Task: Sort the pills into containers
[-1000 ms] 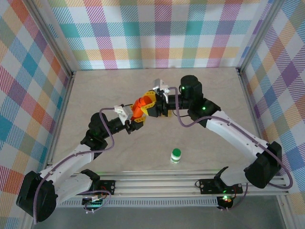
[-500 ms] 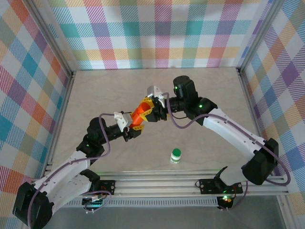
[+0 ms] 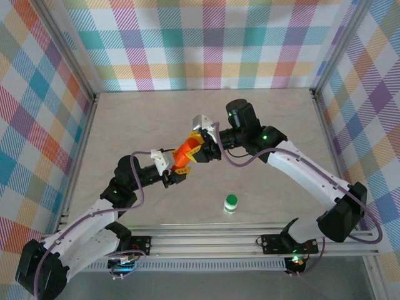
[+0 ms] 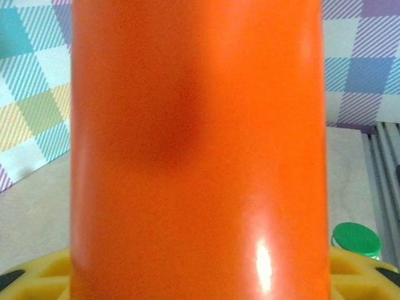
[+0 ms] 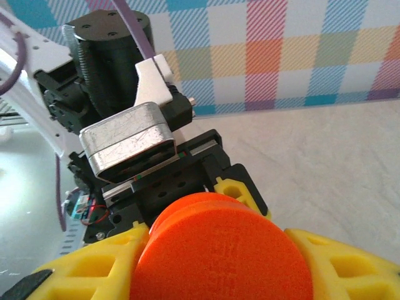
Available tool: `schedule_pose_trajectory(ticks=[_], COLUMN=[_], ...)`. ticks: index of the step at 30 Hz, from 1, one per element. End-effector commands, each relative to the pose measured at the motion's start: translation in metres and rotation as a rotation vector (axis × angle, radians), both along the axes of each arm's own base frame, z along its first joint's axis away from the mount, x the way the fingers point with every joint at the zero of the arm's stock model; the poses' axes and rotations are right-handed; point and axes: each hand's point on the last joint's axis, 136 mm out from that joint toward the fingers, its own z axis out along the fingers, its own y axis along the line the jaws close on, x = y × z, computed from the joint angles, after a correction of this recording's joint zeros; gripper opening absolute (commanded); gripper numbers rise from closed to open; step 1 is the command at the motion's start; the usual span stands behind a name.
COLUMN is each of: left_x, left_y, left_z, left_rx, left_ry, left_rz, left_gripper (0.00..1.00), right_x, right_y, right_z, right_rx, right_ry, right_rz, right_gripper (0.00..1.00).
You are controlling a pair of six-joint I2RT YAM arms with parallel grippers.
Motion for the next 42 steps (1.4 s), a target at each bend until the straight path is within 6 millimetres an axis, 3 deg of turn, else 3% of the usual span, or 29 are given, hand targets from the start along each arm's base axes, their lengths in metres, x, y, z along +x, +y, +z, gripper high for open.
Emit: schedule_pose_trajectory(ticks=[1, 8, 17, 23, 31, 38, 42], left_x=[-0.016, -0.014, 0.012, 0.019, 0.021, 0.021, 0.022], left_y=[-0.009, -0.01, -0.007, -0.006, -0.015, -0.023, -0.025], left_z=[0.051, 0.059, 0.07, 0.07, 0.06, 0.048, 0.036], left_rx=[-0.082, -0.087, -0.088, -0.057, -0.008, 0.016, 0.031], left_ry=[-0.167, -0.187, -0.183, -0.21, -0.222, -0.207, -0.186], left_rz=[-0.088, -0.073, 0.042, 0.072, 0.059, 0.058, 0.056], left_gripper=[0.0, 0.0, 0.0, 0.0, 0.0, 0.0, 0.0], right_x=[-0.008, -0.02, -0.012, 0.01, 0.041, 0.066, 0.071], right_y=[0.0, 0.002, 0.006, 0.003, -0.005, -0.01, -0.012], right_z=[-0.029, -0.05, -0.069, -0.081, -0.101, -0.095, -0.089], right_rx=[-0.072, -0.108, -0.135, -0.238, -0.287, -0.227, -0.203], right_ry=[0.079, 0.149, 0.195, 0.333, 0.598, 0.67, 0.658], right_rz=[0.069, 0.159, 0.126, -0.088, -0.439, -0.647, -0.677], right_gripper=[0.4, 0.41, 0.42, 0.46, 0.41, 0.41, 0.42])
